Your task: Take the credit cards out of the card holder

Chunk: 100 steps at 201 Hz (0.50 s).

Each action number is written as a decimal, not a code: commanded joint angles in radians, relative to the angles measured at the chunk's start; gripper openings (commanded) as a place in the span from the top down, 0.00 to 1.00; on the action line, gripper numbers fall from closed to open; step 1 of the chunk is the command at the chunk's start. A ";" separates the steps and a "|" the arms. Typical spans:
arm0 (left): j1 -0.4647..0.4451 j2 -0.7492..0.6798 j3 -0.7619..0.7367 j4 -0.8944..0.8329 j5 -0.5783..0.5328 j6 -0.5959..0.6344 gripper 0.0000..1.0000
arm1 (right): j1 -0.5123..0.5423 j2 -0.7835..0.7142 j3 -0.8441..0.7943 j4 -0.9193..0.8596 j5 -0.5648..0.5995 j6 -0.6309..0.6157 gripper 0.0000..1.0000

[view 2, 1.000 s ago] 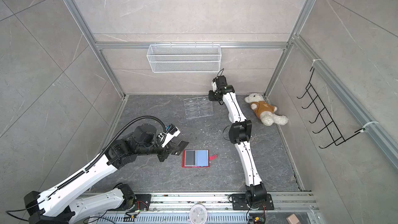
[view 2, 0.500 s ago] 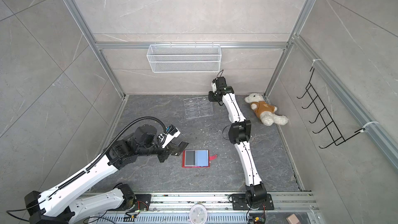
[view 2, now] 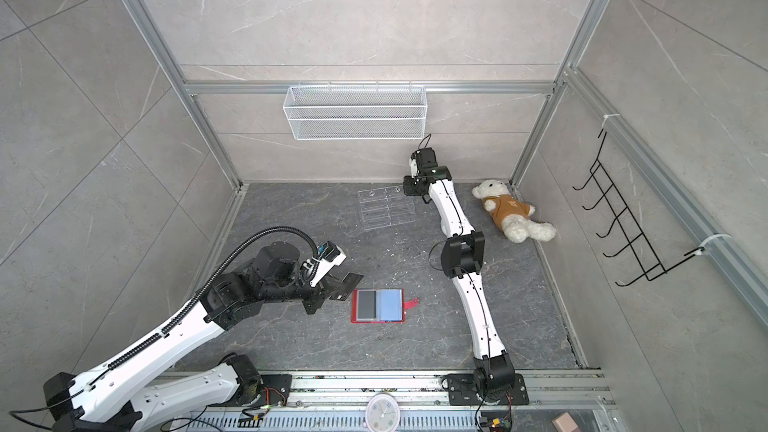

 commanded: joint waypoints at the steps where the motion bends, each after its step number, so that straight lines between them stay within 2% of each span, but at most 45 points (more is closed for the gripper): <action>1: 0.001 -0.032 -0.005 0.033 -0.011 -0.014 1.00 | 0.022 -0.016 -0.008 -0.085 0.040 -0.007 0.87; 34: 0.001 -0.048 -0.016 0.037 -0.014 -0.016 1.00 | 0.072 -0.044 -0.009 -0.150 0.168 -0.008 0.88; 59: 0.001 -0.059 -0.026 0.035 -0.014 -0.022 1.00 | 0.086 -0.057 -0.001 -0.214 0.282 0.077 0.90; 100: -0.001 -0.099 -0.055 0.043 -0.012 -0.037 1.00 | 0.115 -0.085 0.024 -0.296 0.359 0.192 0.90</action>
